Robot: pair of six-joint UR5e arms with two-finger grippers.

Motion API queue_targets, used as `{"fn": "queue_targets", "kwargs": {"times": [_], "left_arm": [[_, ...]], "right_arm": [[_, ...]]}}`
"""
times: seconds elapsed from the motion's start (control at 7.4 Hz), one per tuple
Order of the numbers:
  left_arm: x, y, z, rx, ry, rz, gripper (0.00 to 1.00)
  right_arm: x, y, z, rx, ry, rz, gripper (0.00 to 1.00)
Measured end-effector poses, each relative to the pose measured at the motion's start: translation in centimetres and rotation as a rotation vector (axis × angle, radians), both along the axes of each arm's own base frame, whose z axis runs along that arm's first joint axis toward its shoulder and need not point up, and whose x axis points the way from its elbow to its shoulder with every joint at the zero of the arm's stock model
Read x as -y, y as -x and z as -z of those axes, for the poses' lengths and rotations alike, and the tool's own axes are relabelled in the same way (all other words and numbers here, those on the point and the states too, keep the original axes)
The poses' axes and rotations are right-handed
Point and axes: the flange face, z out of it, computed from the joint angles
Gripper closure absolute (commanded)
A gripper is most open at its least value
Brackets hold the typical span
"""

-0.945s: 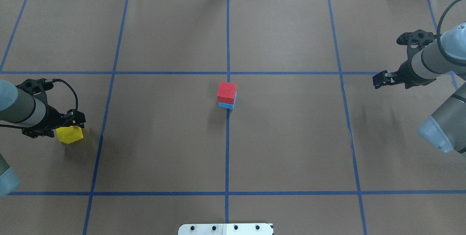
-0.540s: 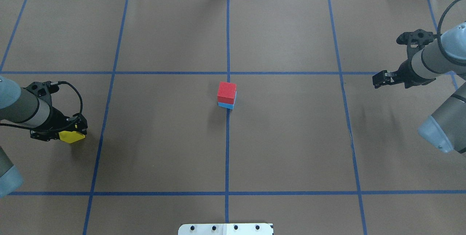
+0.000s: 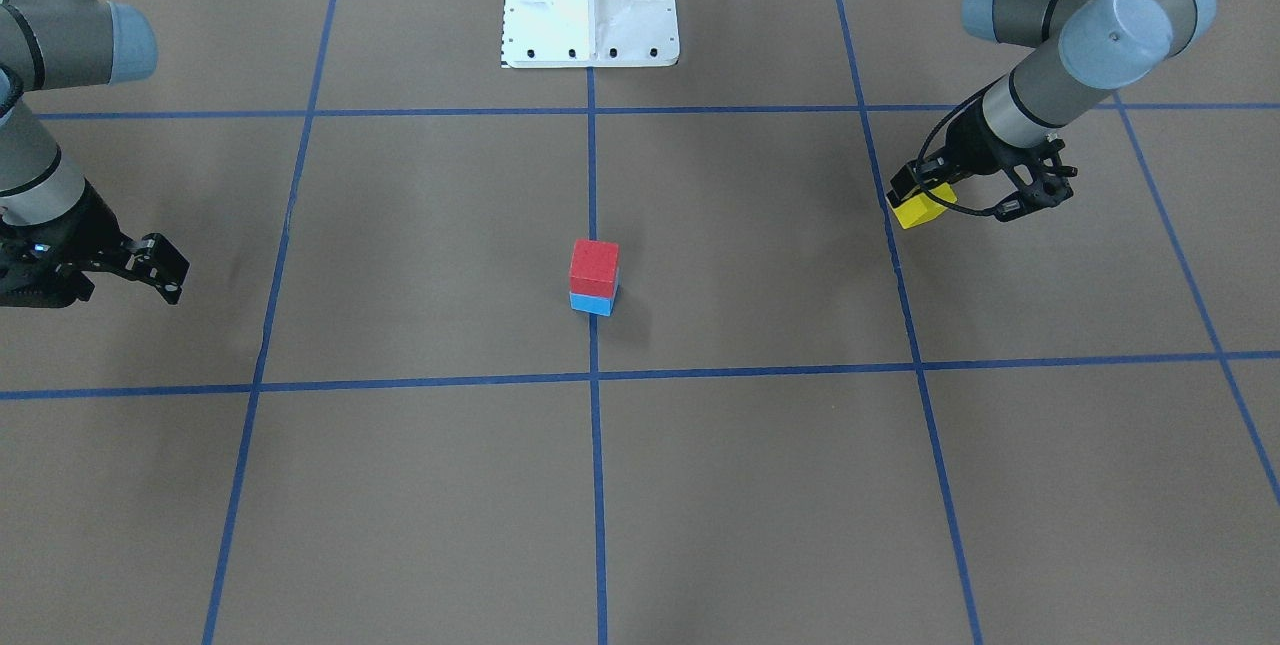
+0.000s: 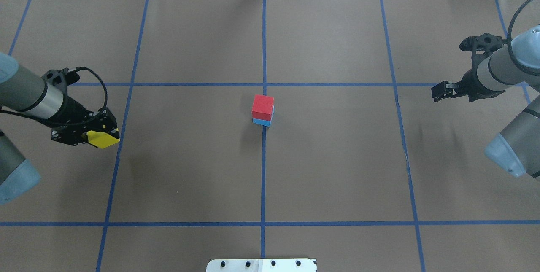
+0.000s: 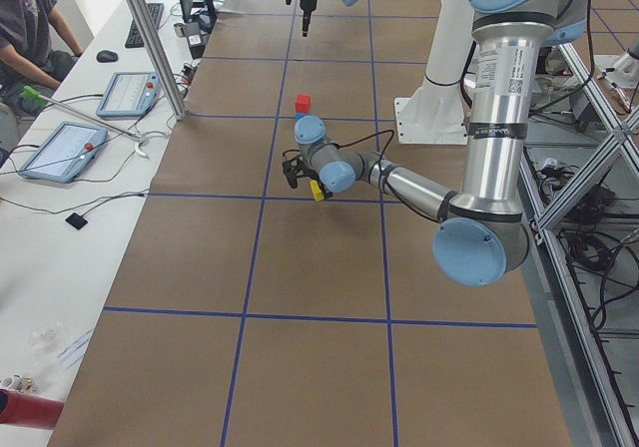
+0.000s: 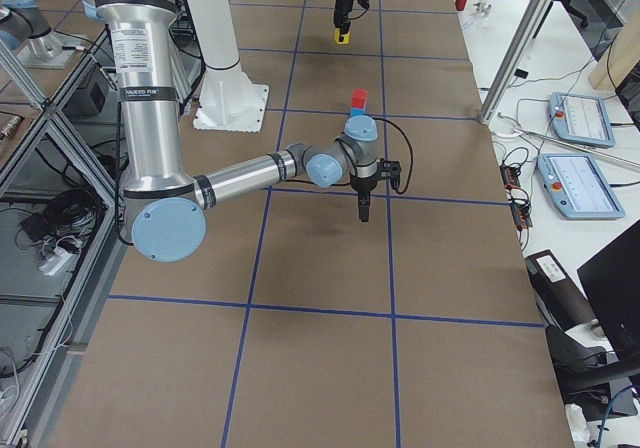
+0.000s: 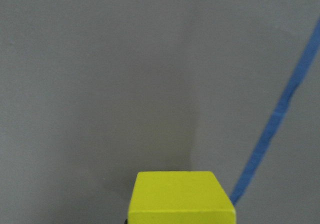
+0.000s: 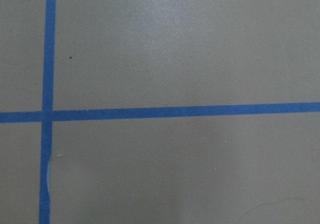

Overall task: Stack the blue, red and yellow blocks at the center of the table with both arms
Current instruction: 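Carry the yellow cube with the left gripper over the red cube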

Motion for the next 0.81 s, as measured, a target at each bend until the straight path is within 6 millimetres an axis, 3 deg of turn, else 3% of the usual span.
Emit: {"fn": "queue_targets", "kwargs": {"times": [0.14,0.41,0.68,0.81], "left_arm": [[1.9,-2.0,5.8,-0.018,-0.032,-0.020,1.00],[3.3,-7.4,16.8,-0.010,-0.170,-0.092,1.00],[4.1,-14.0,25.3,0.088,-0.232,-0.092,1.00],[5.1,-17.1,28.6,0.107,-0.251,-0.098,1.00]], "right_arm": [[0.0,0.0,0.1,0.001,-0.001,0.000,0.00],[0.0,-0.1,0.2,0.002,-0.004,0.000,0.00],[0.0,-0.6,0.6,0.010,-0.009,-0.006,0.00],[0.2,-1.6,0.6,0.020,0.000,-0.016,0.00]]}}
